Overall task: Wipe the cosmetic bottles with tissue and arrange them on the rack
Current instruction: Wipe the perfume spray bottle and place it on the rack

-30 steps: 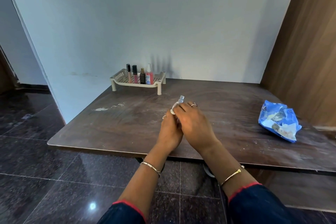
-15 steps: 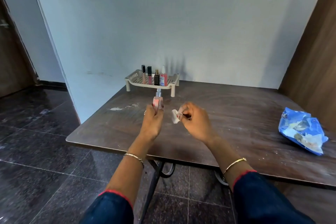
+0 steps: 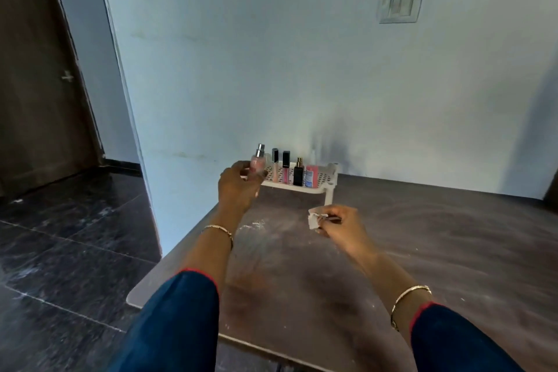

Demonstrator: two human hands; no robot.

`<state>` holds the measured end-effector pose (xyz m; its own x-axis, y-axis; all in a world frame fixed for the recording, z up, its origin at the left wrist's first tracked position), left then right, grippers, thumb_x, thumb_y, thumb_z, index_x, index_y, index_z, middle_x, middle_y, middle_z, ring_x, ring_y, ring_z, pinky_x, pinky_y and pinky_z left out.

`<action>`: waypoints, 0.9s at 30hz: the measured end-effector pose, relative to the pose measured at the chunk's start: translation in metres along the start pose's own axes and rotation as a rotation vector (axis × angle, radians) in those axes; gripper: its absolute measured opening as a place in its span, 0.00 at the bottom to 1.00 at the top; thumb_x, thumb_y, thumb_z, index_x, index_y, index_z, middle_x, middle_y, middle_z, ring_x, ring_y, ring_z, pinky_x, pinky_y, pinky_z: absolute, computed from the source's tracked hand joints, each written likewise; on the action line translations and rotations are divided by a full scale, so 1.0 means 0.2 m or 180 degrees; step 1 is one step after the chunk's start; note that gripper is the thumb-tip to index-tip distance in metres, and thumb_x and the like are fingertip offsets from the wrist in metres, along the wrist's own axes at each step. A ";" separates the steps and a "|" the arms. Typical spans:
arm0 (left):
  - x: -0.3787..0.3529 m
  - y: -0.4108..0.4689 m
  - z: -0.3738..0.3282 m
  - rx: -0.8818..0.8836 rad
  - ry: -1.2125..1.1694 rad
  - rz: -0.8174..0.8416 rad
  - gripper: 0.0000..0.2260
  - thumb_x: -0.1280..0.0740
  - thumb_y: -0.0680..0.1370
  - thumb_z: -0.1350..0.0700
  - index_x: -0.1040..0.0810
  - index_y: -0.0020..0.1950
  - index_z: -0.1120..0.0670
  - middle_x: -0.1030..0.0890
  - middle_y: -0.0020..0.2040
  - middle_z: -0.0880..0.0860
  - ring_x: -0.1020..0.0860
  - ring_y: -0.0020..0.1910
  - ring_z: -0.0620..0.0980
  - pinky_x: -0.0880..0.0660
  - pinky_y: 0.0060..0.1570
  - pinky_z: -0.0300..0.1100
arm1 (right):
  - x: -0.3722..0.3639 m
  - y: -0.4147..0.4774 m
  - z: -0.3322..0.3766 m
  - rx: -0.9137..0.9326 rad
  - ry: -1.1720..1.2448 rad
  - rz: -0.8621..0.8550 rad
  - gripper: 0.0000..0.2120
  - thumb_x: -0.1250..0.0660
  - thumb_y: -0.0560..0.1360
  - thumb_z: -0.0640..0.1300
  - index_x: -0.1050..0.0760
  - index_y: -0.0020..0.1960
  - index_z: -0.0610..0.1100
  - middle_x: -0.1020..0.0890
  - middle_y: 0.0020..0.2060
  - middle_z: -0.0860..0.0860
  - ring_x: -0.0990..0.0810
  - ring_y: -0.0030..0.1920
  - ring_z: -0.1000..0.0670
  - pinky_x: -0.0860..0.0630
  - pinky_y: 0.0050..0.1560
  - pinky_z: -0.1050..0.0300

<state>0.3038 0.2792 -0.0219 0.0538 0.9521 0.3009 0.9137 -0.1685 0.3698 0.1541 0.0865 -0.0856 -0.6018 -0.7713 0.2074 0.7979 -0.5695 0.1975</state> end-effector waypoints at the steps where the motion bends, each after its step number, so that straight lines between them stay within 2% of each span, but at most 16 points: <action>1: 0.00 0.07 0.02 0.0016 0.0061 -0.0051 0.17 0.29 0.73 0.48 0.22 0.58 0.55 0.19 0.53 0.53 0.22 0.51 0.52 0.27 0.50 0.42 | -0.02 0.02 0.01 0.0071 -0.0126 0.0105 0.09 0.30 0.72 0.33 0.17 0.45 0.47 0.15 0.42 0.49 0.17 0.42 0.53 0.20 0.46 0.62; 5: -0.04 0.29 0.10 0.0127 0.0181 -0.0149 0.19 0.28 0.72 0.50 0.22 0.59 0.58 0.19 0.58 0.55 0.22 0.55 0.53 0.32 0.49 0.37 | -0.08 0.12 0.00 0.0121 -0.0103 0.0284 0.08 0.27 0.71 0.36 0.17 0.45 0.48 0.15 0.41 0.53 0.17 0.43 0.54 0.20 0.46 0.62; 9: -0.14 0.46 0.15 0.0111 0.0342 -0.0145 0.18 0.28 0.73 0.51 0.22 0.57 0.60 0.19 0.57 0.56 0.22 0.56 0.54 0.34 0.47 0.37 | -0.09 0.25 -0.04 0.0154 -0.0082 0.0264 0.11 0.27 0.70 0.36 0.17 0.41 0.53 0.15 0.38 0.55 0.17 0.43 0.54 0.20 0.46 0.60; 13: -0.23 0.58 0.20 0.0066 0.0405 -0.0102 0.18 0.27 0.72 0.50 0.22 0.56 0.58 0.19 0.56 0.55 0.22 0.55 0.54 0.32 0.47 0.38 | -0.13 0.31 -0.07 0.0203 -0.0150 0.0410 0.12 0.28 0.71 0.35 0.18 0.42 0.53 0.15 0.40 0.53 0.17 0.43 0.53 0.19 0.46 0.59; 16: -0.30 0.64 0.26 0.0089 0.0565 -0.0079 0.15 0.27 0.70 0.47 0.22 0.51 0.53 0.18 0.53 0.52 0.22 0.54 0.54 0.29 0.55 0.46 | -0.15 0.34 -0.09 0.0206 -0.0166 0.0468 0.11 0.29 0.72 0.35 0.17 0.44 0.50 0.15 0.42 0.54 0.17 0.44 0.54 0.20 0.45 0.63; 18: -0.34 0.66 0.29 0.0181 0.0820 -0.0059 0.13 0.27 0.70 0.44 0.25 0.47 0.49 0.18 0.52 0.51 0.23 0.55 0.54 0.34 0.63 0.57 | -0.16 0.35 -0.11 0.0164 -0.0195 0.0476 0.10 0.29 0.72 0.35 0.18 0.46 0.50 0.15 0.43 0.53 0.17 0.45 0.53 0.20 0.46 0.61; 20: -0.37 0.67 0.33 0.0270 0.0977 0.0020 0.14 0.28 0.70 0.42 0.26 0.46 0.48 0.18 0.52 0.50 0.24 0.57 0.54 0.40 0.67 0.62 | -0.16 0.36 -0.12 0.0152 -0.0281 0.0451 0.11 0.29 0.72 0.35 0.18 0.46 0.51 0.16 0.44 0.53 0.17 0.46 0.53 0.19 0.48 0.59; 23: -0.39 0.67 0.36 0.0328 0.1142 0.0036 0.16 0.30 0.71 0.40 0.24 0.50 0.49 0.18 0.52 0.49 0.24 0.58 0.54 0.48 0.70 0.63 | -0.16 0.37 -0.13 0.0205 -0.0386 0.0440 0.11 0.29 0.72 0.35 0.19 0.46 0.51 0.16 0.45 0.54 0.18 0.46 0.55 0.20 0.50 0.60; 27: -0.40 0.69 0.36 0.0272 0.1211 -0.0006 0.16 0.31 0.72 0.41 0.23 0.52 0.51 0.18 0.52 0.50 0.24 0.58 0.54 0.52 0.71 0.61 | -0.18 0.37 -0.15 0.0219 -0.0449 0.0470 0.10 0.29 0.72 0.36 0.18 0.48 0.50 0.16 0.46 0.54 0.18 0.47 0.55 0.20 0.50 0.60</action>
<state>0.4546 0.1977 -0.0582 -0.0865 0.7872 0.6106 0.9448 -0.1296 0.3010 0.2360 0.0625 -0.1061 -0.4813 -0.7947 0.3699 0.8764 -0.4289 0.2190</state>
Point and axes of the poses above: each hand's wrist, its own y-axis towards the middle knuckle, its own x-axis out of the back of the hand, z = x × y, the point moved 10 cm from there along y, towards the middle knuckle
